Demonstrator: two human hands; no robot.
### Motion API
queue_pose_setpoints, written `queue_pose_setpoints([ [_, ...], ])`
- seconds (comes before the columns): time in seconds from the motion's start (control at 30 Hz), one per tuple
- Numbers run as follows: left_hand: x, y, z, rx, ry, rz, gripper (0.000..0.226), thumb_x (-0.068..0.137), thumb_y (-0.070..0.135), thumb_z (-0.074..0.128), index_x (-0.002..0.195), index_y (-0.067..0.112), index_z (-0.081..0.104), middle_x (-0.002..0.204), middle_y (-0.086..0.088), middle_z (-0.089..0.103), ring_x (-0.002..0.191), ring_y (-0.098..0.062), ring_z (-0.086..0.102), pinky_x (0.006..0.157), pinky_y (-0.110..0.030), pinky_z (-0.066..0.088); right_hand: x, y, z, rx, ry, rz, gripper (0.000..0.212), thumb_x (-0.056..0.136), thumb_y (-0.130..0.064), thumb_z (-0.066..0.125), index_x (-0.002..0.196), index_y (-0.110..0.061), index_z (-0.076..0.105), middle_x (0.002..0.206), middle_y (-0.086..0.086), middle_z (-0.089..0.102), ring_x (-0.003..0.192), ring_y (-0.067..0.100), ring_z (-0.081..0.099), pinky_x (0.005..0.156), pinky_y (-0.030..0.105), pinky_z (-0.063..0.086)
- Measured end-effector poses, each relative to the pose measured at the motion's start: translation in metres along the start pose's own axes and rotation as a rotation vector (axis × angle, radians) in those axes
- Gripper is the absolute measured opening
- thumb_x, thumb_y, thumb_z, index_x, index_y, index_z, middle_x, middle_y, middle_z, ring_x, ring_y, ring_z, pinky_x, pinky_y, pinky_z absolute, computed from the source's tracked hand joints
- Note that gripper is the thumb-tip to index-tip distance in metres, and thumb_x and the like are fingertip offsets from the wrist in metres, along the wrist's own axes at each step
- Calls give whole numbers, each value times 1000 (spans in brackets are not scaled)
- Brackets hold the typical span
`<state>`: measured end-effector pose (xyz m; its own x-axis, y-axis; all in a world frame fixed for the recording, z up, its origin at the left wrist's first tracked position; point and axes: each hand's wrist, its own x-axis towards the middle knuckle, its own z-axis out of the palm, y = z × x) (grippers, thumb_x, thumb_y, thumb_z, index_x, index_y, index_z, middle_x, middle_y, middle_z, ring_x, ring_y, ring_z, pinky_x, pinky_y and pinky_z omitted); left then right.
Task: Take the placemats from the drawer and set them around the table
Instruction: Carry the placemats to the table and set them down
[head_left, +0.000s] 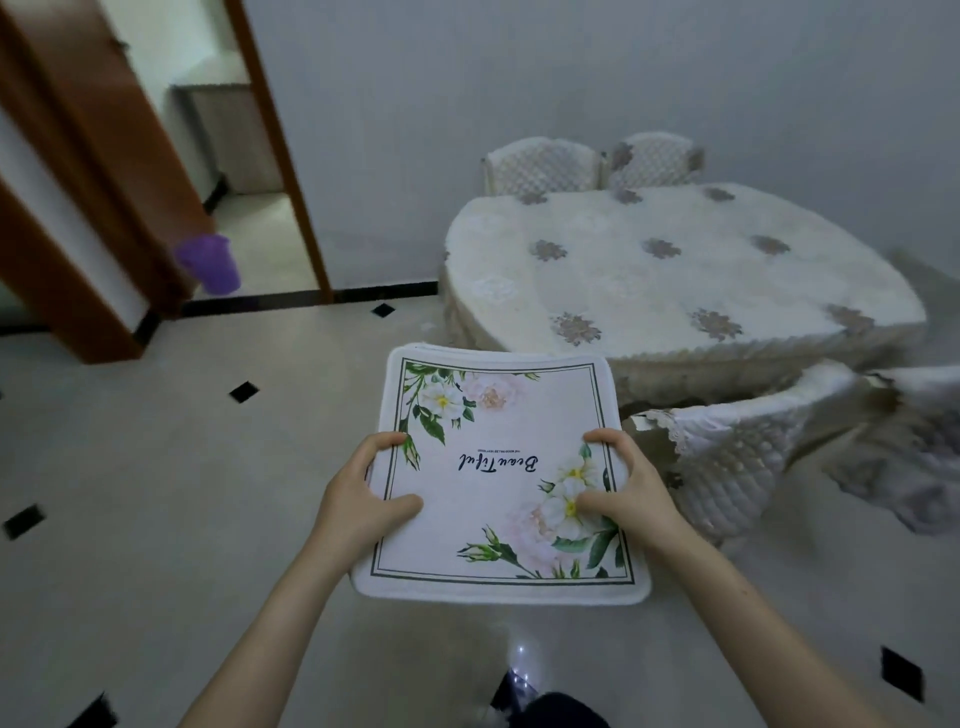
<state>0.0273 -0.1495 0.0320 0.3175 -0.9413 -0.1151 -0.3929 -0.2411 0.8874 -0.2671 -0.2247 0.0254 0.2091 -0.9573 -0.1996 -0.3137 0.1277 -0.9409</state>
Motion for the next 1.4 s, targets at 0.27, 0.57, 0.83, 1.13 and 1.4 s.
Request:
queue_pose_setpoints([
  [0.27, 121, 27, 44, -26, -197, 53, 60, 69, 4, 74, 110, 44, 56, 98, 20, 66, 79, 9, 61, 59, -7, 44, 65, 0, -35, -16, 238, 72, 59, 69, 7, 72, 111, -31, 55, 100, -2, 61, 69, 6, 59, 58, 16, 48],
  [0.57, 277, 81, 136, -39, -251, 92, 61, 68, 4, 75, 112, 42, 55, 101, 23, 63, 82, 13, 59, 63, -6, 44, 213, 3, -120, 5, 294, 100, 59, 70, 6, 73, 110, -34, 56, 100, 1, 63, 59, 8, 58, 58, 28, 52],
  [0.83, 393, 117, 204, -45, -248, 74, 60, 70, 5, 72, 116, 40, 53, 100, 22, 63, 79, 13, 60, 60, -5, 46, 347, -4, -188, -90, 253, 127, 59, 72, 4, 74, 116, -29, 54, 109, -14, 54, 82, 11, 58, 62, 11, 47],
  [1.13, 505, 83, 246, -42, -201, -17, 62, 72, 3, 72, 124, 32, 52, 113, 11, 59, 89, 6, 58, 66, -8, 43, 493, 30, -180, -146, 188, 177, 59, 70, 5, 73, 118, -25, 53, 120, 0, 52, 80, 11, 56, 62, 12, 48],
  [1.4, 577, 28, 247, 89, -324, -141, 69, 74, 7, 75, 134, 25, 47, 116, 11, 56, 104, -8, 56, 76, -12, 40, 568, 73, -141, -274, 83, 319, 62, 69, -2, 75, 117, -33, 51, 121, 0, 55, 87, 20, 59, 63, 22, 47],
])
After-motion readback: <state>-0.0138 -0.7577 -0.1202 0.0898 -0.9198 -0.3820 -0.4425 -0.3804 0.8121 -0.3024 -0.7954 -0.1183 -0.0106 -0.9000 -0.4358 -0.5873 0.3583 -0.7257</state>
